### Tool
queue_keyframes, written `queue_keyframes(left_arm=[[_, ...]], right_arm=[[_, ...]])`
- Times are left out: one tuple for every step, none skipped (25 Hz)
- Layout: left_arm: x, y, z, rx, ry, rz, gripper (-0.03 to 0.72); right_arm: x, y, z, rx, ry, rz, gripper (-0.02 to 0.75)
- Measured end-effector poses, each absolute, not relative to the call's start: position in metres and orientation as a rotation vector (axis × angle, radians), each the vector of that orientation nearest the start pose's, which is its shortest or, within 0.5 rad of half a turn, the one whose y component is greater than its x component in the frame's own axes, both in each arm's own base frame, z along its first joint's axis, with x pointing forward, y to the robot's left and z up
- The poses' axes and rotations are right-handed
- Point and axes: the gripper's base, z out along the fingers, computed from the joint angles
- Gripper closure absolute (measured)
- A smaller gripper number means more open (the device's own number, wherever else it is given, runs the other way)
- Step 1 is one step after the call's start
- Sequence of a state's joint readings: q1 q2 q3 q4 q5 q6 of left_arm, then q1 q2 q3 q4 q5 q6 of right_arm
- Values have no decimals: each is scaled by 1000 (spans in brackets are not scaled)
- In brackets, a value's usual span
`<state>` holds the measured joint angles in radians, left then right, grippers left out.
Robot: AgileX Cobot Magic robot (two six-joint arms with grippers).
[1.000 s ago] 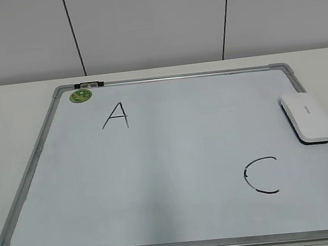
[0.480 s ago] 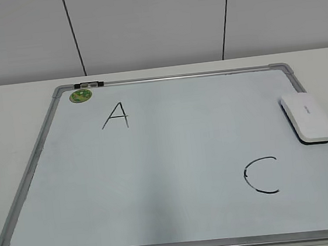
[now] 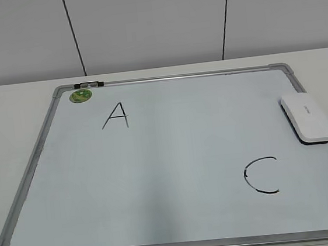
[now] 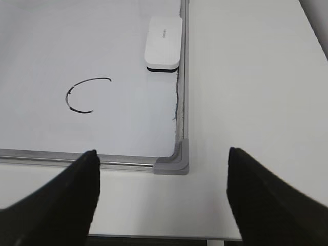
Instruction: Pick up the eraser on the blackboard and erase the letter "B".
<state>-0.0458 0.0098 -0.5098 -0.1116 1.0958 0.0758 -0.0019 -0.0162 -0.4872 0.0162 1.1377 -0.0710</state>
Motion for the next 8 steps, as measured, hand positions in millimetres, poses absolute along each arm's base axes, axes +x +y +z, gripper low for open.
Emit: queue_keyframes(left_arm=[[-7, -9, 278, 134, 2072, -116, 388], [-7, -9, 278, 134, 2072, -116, 390], [-7, -9, 278, 134, 2072, -116, 391], [-7, -9, 278, 134, 2072, -116, 392], [-7, -9, 278, 134, 2072, -116, 392], [-7, -9, 278, 134, 2072, -116, 392], [-7, -9, 278, 134, 2072, -116, 392], [-7, -9, 278, 134, 2072, -116, 392]], right_arm=[[-9, 1, 268, -75, 2117, -24, 164], [-9, 1, 268, -75, 2117, -24, 164], [-9, 1, 268, -75, 2117, -24, 164], [-9, 1, 268, -75, 2117, -24, 164], [-9, 1, 267, -75, 2119, -24, 164], [-9, 1, 267, -75, 2119, -24, 164], [-9, 1, 267, -75, 2119, -24, 164], [-9, 1, 267, -75, 2119, -24, 164]])
